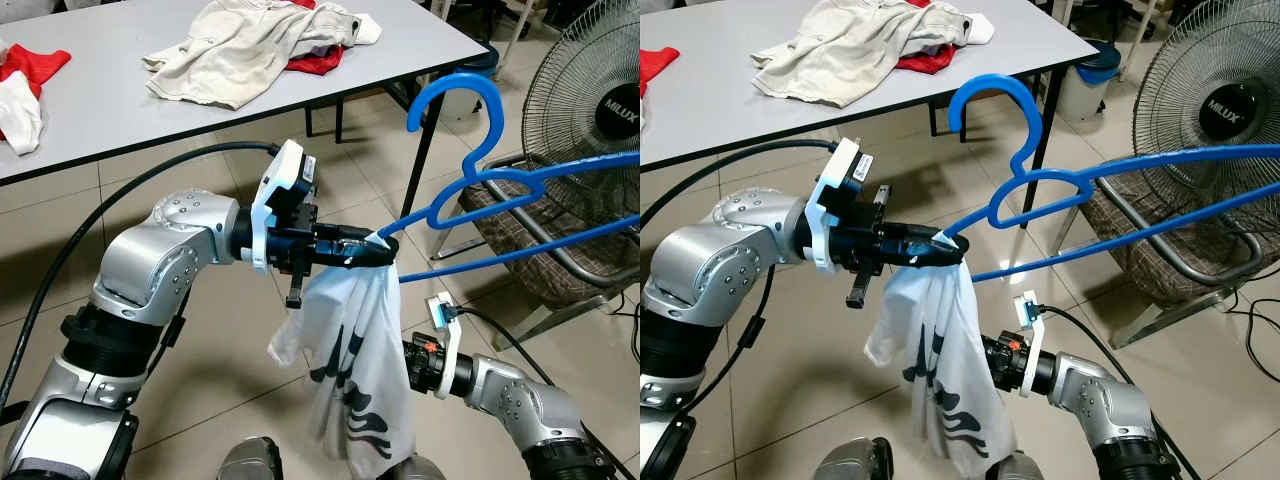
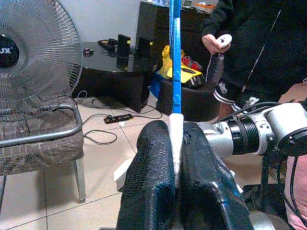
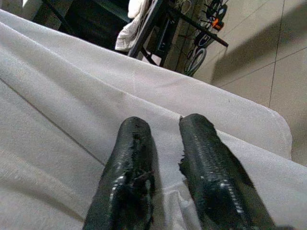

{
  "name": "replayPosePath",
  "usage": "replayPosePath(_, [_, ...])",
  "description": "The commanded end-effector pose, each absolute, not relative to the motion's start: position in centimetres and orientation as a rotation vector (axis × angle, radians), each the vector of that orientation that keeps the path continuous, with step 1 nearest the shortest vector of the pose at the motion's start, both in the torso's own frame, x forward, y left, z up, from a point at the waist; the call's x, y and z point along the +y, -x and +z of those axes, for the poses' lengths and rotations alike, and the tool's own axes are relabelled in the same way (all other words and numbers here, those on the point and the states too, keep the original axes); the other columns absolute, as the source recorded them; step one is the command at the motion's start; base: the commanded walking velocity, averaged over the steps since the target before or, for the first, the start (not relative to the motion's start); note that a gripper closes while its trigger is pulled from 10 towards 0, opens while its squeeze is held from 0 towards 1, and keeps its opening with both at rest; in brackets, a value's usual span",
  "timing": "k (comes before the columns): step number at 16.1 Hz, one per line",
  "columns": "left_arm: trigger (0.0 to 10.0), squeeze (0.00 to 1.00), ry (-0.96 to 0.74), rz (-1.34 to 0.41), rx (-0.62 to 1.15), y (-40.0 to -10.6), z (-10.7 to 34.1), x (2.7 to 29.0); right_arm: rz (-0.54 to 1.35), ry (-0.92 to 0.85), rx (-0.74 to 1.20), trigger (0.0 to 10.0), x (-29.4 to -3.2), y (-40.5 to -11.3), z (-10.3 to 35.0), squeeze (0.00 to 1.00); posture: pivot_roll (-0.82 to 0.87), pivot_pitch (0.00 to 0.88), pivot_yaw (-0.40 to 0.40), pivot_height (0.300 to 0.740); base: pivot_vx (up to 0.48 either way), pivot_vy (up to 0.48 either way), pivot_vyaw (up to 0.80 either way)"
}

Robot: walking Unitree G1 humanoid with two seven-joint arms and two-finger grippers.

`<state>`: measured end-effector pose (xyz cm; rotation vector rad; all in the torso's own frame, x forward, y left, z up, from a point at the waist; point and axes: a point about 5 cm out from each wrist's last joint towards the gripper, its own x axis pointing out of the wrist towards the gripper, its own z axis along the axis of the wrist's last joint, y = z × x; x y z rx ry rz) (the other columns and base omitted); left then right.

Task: Hang hanger

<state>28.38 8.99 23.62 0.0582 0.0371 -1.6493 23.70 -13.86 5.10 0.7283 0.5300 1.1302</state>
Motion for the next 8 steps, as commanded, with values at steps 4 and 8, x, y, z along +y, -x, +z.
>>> replayPosePath(4, [0.0,0.0,-0.076,-1.625,-0.016,-28.7,24.6,9.4,1.065,-0.754,0.499,0.0,-14.5,-23.8,5.3,0.0,0.04,0.134,0.045,0.74,0.0,0.0,0.0])
replayPosePath(8, [0.0,0.0,-0.067,-1.614,-0.016,-28.8,24.4,9.5,1.012,-0.78,0.464,0.0,-15.2,-23.9,5.6,0.0,0.03,0.127,0.049,0.74,0.0,0.0,0.0])
